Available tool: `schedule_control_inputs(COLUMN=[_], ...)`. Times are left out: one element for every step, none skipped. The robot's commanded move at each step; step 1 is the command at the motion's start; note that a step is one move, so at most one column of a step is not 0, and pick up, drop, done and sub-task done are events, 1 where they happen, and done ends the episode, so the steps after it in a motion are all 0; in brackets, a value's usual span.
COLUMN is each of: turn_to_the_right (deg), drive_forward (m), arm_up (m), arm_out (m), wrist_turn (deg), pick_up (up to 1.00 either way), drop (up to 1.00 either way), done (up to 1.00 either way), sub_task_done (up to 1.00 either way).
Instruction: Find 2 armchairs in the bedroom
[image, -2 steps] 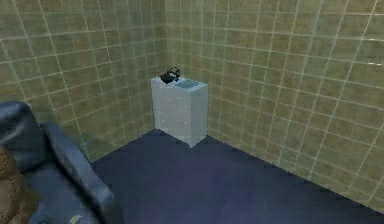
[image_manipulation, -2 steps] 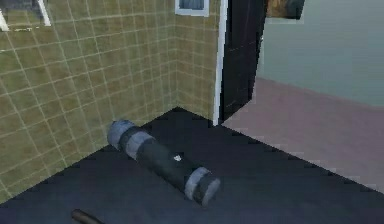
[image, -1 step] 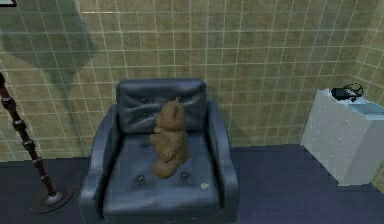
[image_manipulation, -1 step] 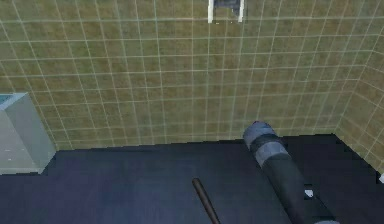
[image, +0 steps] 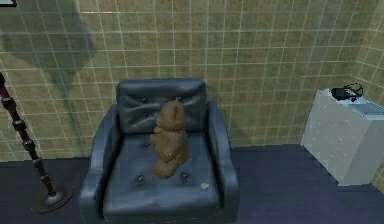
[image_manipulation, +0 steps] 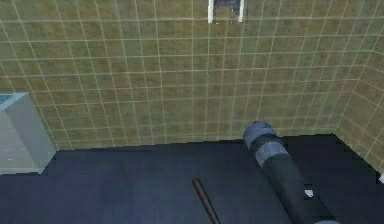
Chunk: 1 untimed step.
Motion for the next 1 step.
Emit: schedule_control_inputs(turn_to_the_right=[-45.0], drive_forward=[0.0], arm_up=[0.0], arm_out=[0.0], wrist_turn=[0.0], pick_up=[0.0], drop=[0.0], done=[0.0], sub_task_done=[0.0])
